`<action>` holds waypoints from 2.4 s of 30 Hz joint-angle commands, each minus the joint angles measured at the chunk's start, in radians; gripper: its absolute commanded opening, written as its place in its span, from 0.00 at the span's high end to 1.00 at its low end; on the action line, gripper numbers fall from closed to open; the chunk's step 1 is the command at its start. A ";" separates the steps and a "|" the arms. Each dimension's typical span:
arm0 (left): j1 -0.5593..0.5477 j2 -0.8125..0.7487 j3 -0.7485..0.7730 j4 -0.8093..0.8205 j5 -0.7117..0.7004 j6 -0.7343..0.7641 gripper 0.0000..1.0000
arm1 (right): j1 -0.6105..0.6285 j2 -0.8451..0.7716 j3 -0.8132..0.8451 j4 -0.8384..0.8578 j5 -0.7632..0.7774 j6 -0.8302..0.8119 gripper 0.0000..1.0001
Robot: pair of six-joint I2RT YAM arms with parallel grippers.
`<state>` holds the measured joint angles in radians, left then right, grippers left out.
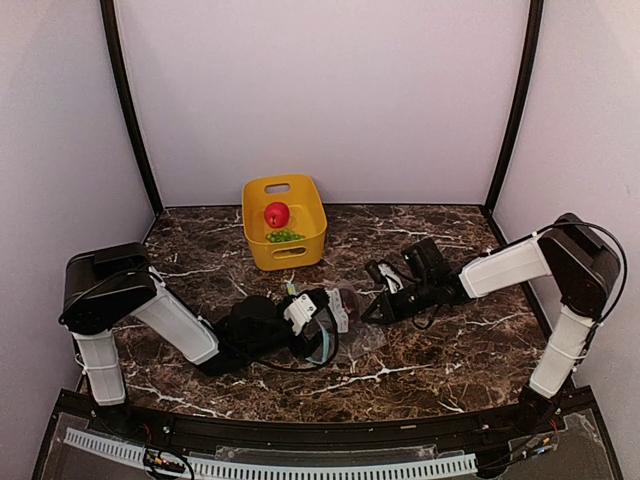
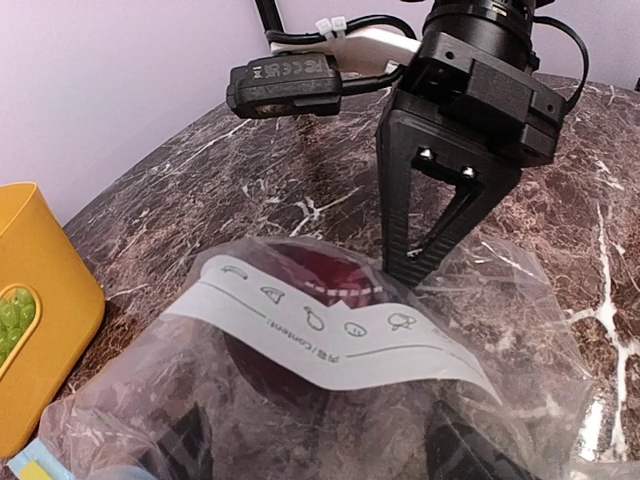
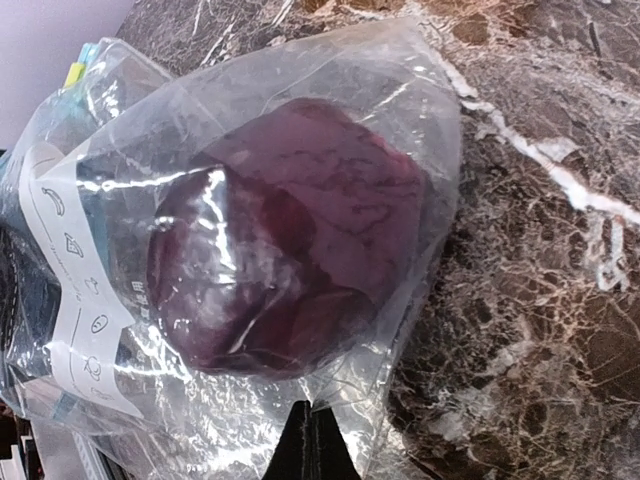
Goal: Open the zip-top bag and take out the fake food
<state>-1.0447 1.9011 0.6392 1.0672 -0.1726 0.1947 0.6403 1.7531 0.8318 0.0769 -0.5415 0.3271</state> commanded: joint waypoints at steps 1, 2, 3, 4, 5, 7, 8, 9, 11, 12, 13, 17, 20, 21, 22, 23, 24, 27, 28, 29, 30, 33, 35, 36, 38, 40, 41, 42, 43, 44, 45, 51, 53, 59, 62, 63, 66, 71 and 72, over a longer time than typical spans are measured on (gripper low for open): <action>0.034 0.026 0.018 -0.010 0.124 0.031 0.27 | 0.002 0.022 -0.013 0.034 -0.075 -0.007 1.00; 0.036 0.029 0.018 -0.010 0.174 0.048 0.26 | 0.007 0.022 -0.011 0.026 -0.080 -0.016 1.00; 0.037 0.033 0.018 -0.016 0.195 0.081 0.25 | 0.013 0.023 -0.010 0.018 -0.087 -0.024 1.00; 0.038 0.037 0.022 -0.024 0.237 0.098 0.24 | 0.018 0.023 -0.008 0.005 -0.096 -0.037 1.00; 0.037 0.039 0.026 -0.044 0.253 0.126 0.24 | 0.025 0.025 -0.003 -0.007 -0.106 -0.048 1.00; 0.037 0.044 0.041 -0.079 0.288 0.154 0.23 | 0.041 0.030 0.005 -0.029 -0.126 -0.068 1.00; 0.038 0.046 0.048 -0.086 0.298 0.160 0.23 | 0.050 0.036 0.011 -0.041 -0.136 -0.077 1.00; 0.038 0.047 0.050 -0.091 0.301 0.169 0.23 | 0.058 0.040 0.017 -0.054 -0.146 -0.087 1.00; 0.037 0.049 0.051 -0.090 0.305 0.182 0.22 | 0.076 0.051 0.027 -0.072 -0.171 -0.099 1.00; 0.038 0.048 0.049 -0.089 0.302 0.187 0.22 | 0.084 0.055 0.030 -0.074 -0.186 -0.102 1.00; 0.038 0.047 0.045 -0.082 0.300 0.189 0.22 | 0.092 0.057 0.030 -0.074 -0.202 -0.104 1.00; 0.038 0.044 0.023 -0.057 0.297 0.204 0.21 | 0.110 0.045 0.008 -0.072 -0.264 -0.103 1.00; 0.039 0.045 0.011 -0.051 0.314 0.224 0.21 | 0.119 0.040 -0.010 -0.074 -0.316 -0.109 1.00; 0.039 0.044 0.008 -0.053 0.324 0.227 0.21 | 0.120 0.040 -0.014 -0.074 -0.333 -0.111 1.00; 0.038 0.043 0.007 -0.052 0.329 0.233 0.22 | 0.120 0.042 -0.018 -0.074 -0.349 -0.111 1.00; 0.038 0.042 0.004 -0.052 0.342 0.234 0.22 | 0.121 0.045 -0.021 -0.074 -0.367 -0.111 1.00; 0.038 0.041 0.004 -0.053 0.349 0.235 0.22 | 0.121 0.051 -0.022 -0.072 -0.383 -0.109 1.00; 0.038 0.041 0.010 -0.061 0.367 0.238 0.21 | 0.122 0.070 -0.026 -0.049 -0.416 -0.100 1.00; 0.038 0.042 0.011 -0.061 0.368 0.239 0.22 | 0.123 0.076 -0.026 -0.041 -0.427 -0.098 1.00; 0.038 0.045 0.014 -0.062 0.369 0.239 0.22 | 0.125 0.084 -0.025 -0.032 -0.440 -0.095 1.00; 0.038 0.047 0.016 -0.069 0.370 0.241 0.22 | 0.125 0.091 -0.026 -0.022 -0.452 -0.092 1.00; 0.038 0.064 0.036 -0.090 0.368 0.242 0.23 | 0.127 0.117 -0.026 0.007 -0.479 -0.079 1.00; 0.038 0.079 0.048 -0.098 0.351 0.240 0.23 | 0.127 0.131 -0.032 0.031 -0.489 -0.067 1.00; 0.038 0.084 0.051 -0.097 0.344 0.240 0.24 | 0.127 0.137 -0.033 0.039 -0.490 -0.061 1.00; 0.038 0.089 0.054 -0.098 0.339 0.242 0.26 | 0.126 0.140 -0.041 0.057 -0.487 -0.048 1.00; 0.038 0.086 0.050 -0.102 0.338 0.241 0.31 | 0.126 0.133 -0.045 0.059 -0.475 -0.043 1.00; 0.038 0.079 0.048 -0.102 0.338 0.240 0.33 | 0.123 0.129 -0.047 0.056 -0.461 -0.042 1.00; 0.038 0.074 0.040 -0.101 0.335 0.239 0.37 | 0.117 0.123 -0.052 0.053 -0.448 -0.040 1.00; 0.038 0.060 0.035 -0.096 0.332 0.237 0.39 | 0.109 0.116 -0.058 0.058 -0.441 -0.031 1.00; 0.038 0.043 0.020 -0.092 0.325 0.236 0.43 | 0.099 0.109 -0.065 0.065 -0.432 -0.022 1.00; 0.038 0.034 0.013 -0.088 0.322 0.230 0.45 | 0.090 0.099 -0.074 0.076 -0.426 -0.013 1.00; 0.038 -0.030 -0.053 -0.106 0.294 0.217 0.53 | 0.045 0.038 -0.119 0.155 -0.387 0.050 1.00; 0.038 -0.038 -0.071 -0.110 0.286 0.214 0.54 | 0.040 0.022 -0.124 0.172 -0.370 0.066 1.00; 0.038 -0.093 -0.120 -0.112 0.292 0.169 0.55 | 0.028 -0.011 -0.147 0.208 -0.290 0.112 1.00; 0.038 -0.138 -0.133 -0.144 0.311 0.137 0.55 | 0.016 -0.017 -0.167 0.236 -0.252 0.140 1.00; 0.038 -0.160 -0.143 -0.159 0.316 0.131 0.55 | 0.013 -0.018 -0.173 0.245 -0.242 0.149 1.00; 0.038 -0.210 -0.173 -0.174 0.318 0.107 0.55 | 0.006 -0.018 -0.187 0.270 -0.224 0.171 1.00; 0.038 -0.308 -0.216 -0.241 0.325 0.090 0.55 | -0.009 -0.040 -0.195 0.273 -0.199 0.179 1.00; 0.038 -0.322 -0.230 -0.260 0.320 0.089 0.55 | -0.014 -0.048 -0.197 0.267 -0.195 0.177 1.00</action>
<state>-1.0050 1.6505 0.4477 0.8886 0.1352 0.3141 0.6479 1.7538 0.6502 0.3099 -0.7811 0.4885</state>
